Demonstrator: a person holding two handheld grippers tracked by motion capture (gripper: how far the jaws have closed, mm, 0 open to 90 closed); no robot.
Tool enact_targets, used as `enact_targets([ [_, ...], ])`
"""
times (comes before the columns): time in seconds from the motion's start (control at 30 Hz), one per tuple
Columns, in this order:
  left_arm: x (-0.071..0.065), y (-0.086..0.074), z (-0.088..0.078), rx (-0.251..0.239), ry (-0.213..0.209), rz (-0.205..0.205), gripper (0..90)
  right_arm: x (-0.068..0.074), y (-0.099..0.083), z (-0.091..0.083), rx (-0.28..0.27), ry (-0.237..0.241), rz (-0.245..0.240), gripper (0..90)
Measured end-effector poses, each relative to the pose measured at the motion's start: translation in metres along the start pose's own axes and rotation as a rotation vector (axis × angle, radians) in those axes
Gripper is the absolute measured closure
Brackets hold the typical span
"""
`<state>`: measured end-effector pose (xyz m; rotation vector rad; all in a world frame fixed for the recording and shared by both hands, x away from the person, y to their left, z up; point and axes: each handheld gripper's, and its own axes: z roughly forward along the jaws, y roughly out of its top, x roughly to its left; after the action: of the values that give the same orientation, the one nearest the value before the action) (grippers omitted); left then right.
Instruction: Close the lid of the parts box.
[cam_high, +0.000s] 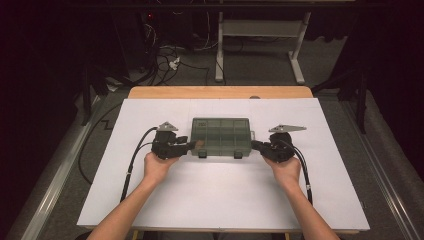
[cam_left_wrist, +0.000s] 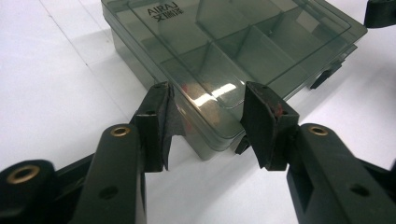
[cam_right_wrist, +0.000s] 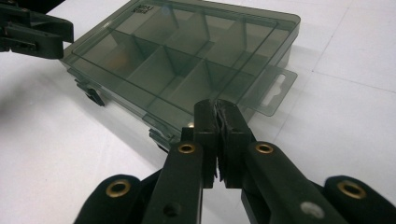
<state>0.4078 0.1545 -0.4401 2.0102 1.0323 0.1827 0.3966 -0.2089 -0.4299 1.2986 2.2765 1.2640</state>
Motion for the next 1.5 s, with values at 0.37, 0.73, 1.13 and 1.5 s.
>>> enact_targets([
  [0.37, -0.002, -0.001, 0.002, 0.004, -0.003, 0.002, 52.5, 0.001, -0.001, 0.002, 0.014, 0.001, -0.004, 86.2],
  [0.73, -0.002, -0.003, 0.001, -0.009, 0.005, 0.007, 44.9, -0.002, -0.002, -0.002, 0.017, -0.02, -0.006, 77.2],
  [1.13, 0.002, -0.011, -0.009, -0.03, 0.025, 0.004, 41.0, -0.007, -0.008, -0.006, 0.007, -0.03, 0.012, 67.4],
  [1.5, 0.002, -0.015, -0.016, -0.043, 0.03, 0.014, 40.3, -0.009, -0.012, -0.011, 0.0, -0.045, 0.0, 62.3],
])
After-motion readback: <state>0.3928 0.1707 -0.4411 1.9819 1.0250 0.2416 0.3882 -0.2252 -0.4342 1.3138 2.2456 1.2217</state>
